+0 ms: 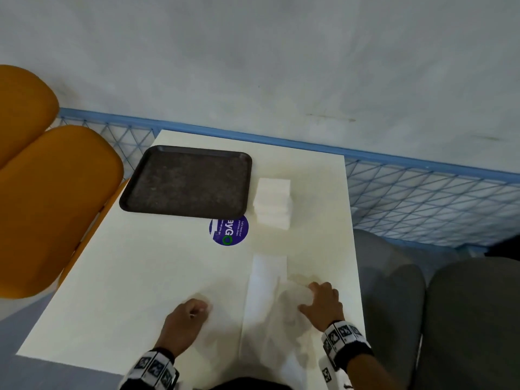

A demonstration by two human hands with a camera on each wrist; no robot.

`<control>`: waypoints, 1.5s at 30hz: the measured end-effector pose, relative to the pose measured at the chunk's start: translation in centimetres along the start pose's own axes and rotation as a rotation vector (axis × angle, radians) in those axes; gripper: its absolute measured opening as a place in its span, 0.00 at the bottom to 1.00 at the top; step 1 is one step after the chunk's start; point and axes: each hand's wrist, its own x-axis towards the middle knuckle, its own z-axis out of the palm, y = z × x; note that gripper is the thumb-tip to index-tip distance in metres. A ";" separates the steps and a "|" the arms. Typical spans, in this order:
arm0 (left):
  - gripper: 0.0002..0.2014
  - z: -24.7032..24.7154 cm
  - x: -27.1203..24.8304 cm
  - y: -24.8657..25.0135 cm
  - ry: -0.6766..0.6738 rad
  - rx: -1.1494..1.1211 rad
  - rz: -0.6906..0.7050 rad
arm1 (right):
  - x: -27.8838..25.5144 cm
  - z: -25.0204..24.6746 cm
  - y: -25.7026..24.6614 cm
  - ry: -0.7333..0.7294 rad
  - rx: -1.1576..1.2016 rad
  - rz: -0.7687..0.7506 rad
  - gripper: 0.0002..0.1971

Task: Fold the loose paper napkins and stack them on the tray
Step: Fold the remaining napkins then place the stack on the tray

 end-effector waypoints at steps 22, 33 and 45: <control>0.33 -8.3 -5.6 13.2 -0.262 -0.500 0.456 | -11.2 -14.8 -12.1 -0.043 1.161 -0.431 0.10; 0.07 -15.2 -10.3 13.7 -0.186 -0.651 0.613 | -16.3 -17.1 -19.3 0.147 1.205 -0.542 0.09; 0.15 -19.0 -12.2 13.2 -0.042 -0.724 0.621 | -19.3 -14.9 -19.6 -0.102 1.130 -0.693 0.19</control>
